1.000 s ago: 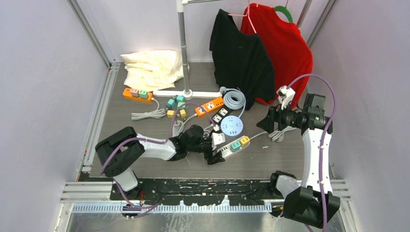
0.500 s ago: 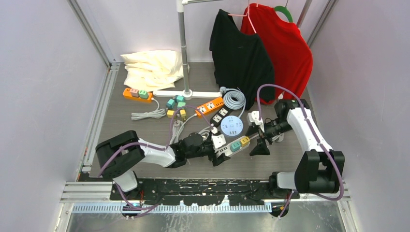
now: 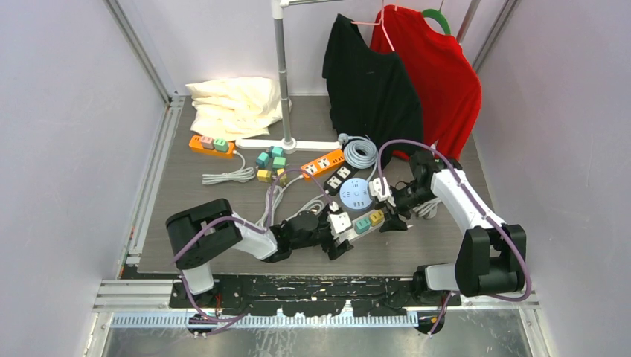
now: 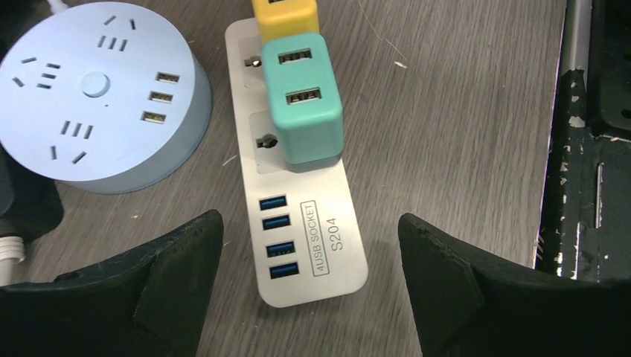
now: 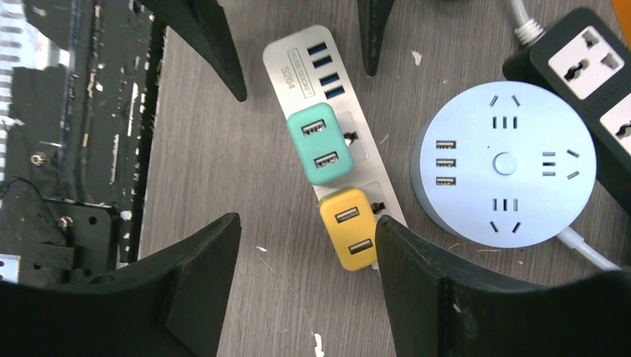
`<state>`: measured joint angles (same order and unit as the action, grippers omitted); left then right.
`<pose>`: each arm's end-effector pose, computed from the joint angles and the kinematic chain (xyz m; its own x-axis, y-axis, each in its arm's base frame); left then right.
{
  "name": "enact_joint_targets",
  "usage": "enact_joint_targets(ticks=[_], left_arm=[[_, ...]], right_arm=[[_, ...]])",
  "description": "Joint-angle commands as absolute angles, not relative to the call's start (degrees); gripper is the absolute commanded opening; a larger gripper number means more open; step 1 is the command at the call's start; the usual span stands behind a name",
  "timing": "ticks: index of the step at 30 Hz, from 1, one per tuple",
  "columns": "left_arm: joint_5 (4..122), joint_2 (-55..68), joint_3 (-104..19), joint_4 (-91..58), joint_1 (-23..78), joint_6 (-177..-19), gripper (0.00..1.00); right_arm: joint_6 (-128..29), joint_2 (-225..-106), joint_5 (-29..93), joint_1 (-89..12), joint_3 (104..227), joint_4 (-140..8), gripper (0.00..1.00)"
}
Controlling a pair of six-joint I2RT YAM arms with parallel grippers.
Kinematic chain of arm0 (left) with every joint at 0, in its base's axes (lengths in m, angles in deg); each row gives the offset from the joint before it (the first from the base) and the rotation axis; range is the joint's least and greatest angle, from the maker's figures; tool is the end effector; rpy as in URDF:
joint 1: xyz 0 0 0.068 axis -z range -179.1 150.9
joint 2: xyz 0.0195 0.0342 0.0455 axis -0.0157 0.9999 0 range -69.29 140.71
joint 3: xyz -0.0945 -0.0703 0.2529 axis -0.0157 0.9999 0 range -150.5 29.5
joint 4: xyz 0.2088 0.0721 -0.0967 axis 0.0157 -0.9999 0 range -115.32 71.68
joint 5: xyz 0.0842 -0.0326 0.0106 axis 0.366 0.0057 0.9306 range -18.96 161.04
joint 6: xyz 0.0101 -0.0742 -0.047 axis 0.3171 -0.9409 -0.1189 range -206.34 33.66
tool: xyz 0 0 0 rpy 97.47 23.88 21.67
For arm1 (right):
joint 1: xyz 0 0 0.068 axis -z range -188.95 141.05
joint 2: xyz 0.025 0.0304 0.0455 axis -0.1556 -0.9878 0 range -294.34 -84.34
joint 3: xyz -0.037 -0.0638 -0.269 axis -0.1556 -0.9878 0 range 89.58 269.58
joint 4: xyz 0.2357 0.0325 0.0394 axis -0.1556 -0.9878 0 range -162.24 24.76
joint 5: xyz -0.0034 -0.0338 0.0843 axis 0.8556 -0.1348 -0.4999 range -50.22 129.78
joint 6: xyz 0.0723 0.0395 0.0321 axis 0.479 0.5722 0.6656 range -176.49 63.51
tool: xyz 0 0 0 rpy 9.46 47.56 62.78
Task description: Pull the plug off the socket
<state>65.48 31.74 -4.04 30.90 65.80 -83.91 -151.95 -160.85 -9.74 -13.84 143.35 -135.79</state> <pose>0.1446 -0.3268 0.1480 -0.0929 0.2981 -0.9500 0.9451 0.3265 0.0100 0.1731 0.0748 0.2206 0.1066 -0.6395 -0.7614 -0.9891 -0.1465 -0.0154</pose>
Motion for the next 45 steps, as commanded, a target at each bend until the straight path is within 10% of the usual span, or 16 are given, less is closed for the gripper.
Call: enact_joint_targets(ticks=[1, 30, 45], left_arm=[[65.7, 33.5, -6.5, 36.2, 66.1, -83.1, 0.86], [61.5, 36.5, -5.0, 41.6, 66.1, -82.1, 0.71], [59.5, 34.2, -2.4, 43.0, 65.7, -81.8, 0.76]], right_arm=[[-145.9, -161.7, -4.7, -16.1, 142.0, -126.9, 0.69], [-148.1, -159.8, -1.1, -21.3, 137.7, -130.3, 0.33], [-143.0, -154.9, -10.7, -21.7, 137.4, -129.2, 0.69]])
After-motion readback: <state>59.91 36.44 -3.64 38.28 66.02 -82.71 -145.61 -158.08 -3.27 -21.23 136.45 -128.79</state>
